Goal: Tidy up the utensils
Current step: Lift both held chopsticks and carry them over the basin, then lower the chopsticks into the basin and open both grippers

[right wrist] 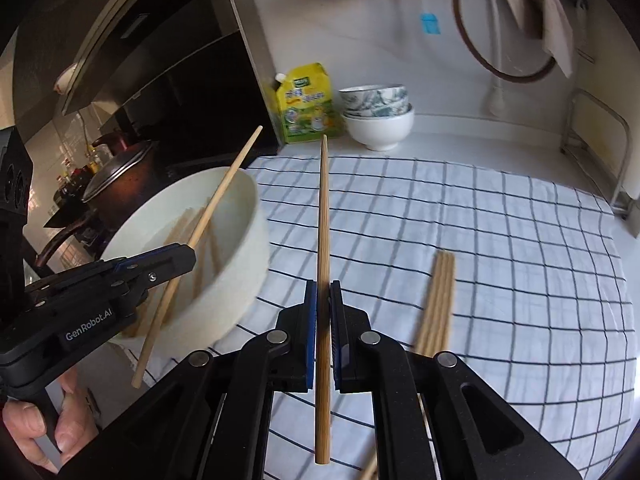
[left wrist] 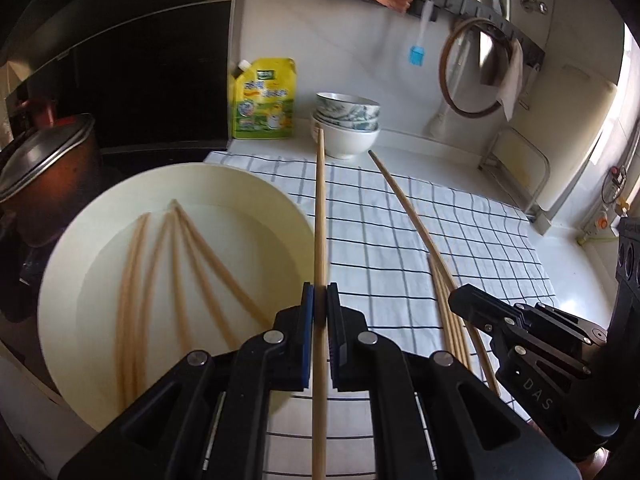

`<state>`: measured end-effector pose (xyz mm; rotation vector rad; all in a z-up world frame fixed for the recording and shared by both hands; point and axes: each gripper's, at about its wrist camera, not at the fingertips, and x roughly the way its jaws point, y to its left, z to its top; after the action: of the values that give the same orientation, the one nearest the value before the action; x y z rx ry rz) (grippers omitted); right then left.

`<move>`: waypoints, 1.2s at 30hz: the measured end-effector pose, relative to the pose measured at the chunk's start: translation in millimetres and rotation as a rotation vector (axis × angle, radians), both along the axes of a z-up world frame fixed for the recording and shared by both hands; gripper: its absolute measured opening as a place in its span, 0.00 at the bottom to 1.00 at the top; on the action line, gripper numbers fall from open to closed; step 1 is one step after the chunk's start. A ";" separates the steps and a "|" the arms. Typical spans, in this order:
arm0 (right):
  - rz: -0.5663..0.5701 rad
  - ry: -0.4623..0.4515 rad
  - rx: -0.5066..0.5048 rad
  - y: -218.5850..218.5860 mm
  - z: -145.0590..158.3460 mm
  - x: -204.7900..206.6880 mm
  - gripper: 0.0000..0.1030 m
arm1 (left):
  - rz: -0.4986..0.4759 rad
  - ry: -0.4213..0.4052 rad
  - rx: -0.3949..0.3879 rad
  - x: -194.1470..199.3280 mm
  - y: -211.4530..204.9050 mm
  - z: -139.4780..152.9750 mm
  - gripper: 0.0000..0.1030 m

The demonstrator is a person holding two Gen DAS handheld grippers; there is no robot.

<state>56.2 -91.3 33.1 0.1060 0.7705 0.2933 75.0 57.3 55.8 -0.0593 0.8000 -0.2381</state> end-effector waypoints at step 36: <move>0.167 0.132 -0.048 143.2 -38.3 60.1 0.13 | 0.214 0.085 -0.025 32.7 139.3 -55.4 0.56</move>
<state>116.4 51.8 -5.2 0.0159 0.9191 0.4291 107.7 196.6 0.4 -0.1785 0.8684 -0.0431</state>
